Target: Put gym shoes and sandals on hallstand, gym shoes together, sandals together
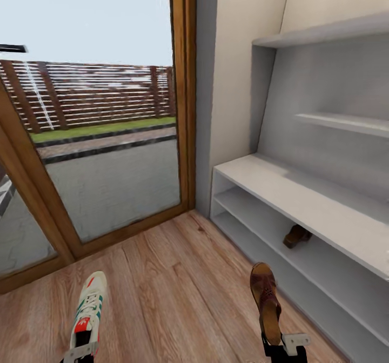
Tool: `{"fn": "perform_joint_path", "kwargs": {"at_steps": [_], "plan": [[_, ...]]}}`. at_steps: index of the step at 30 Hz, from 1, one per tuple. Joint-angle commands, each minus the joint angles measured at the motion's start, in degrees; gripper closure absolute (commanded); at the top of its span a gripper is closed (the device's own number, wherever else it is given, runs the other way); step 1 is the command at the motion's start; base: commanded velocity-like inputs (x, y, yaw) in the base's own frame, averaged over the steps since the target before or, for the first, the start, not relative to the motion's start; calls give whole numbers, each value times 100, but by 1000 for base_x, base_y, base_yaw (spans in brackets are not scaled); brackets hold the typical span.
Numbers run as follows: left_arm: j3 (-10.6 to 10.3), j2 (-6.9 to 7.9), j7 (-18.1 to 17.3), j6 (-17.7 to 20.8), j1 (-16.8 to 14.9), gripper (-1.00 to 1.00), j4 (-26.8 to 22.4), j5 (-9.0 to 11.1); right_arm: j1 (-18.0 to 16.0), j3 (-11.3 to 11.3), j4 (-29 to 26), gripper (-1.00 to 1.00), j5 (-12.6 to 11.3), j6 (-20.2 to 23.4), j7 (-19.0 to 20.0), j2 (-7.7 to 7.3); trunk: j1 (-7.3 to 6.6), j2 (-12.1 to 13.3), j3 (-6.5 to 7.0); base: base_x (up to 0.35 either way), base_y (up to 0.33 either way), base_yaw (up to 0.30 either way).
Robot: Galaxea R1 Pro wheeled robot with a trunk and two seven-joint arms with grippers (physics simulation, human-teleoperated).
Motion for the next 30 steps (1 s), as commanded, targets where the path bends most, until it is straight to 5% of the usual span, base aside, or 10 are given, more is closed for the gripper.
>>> {"fn": "perform_joint_path", "kwargs": {"at_steps": [1, 30], "plan": [[50, -1, -37, -21, -3, 100, 2, -50, -5, -36, 6, 100, 22, -15, 25, 1, -1, -2, -1, 0, 0, -232], [45, 1, -43, -21, 1, 100, 151, -73, -5, -37, 13, 100, 22, -15, 25, 2, -1, -2, 112, -78, 71, -232]]}}
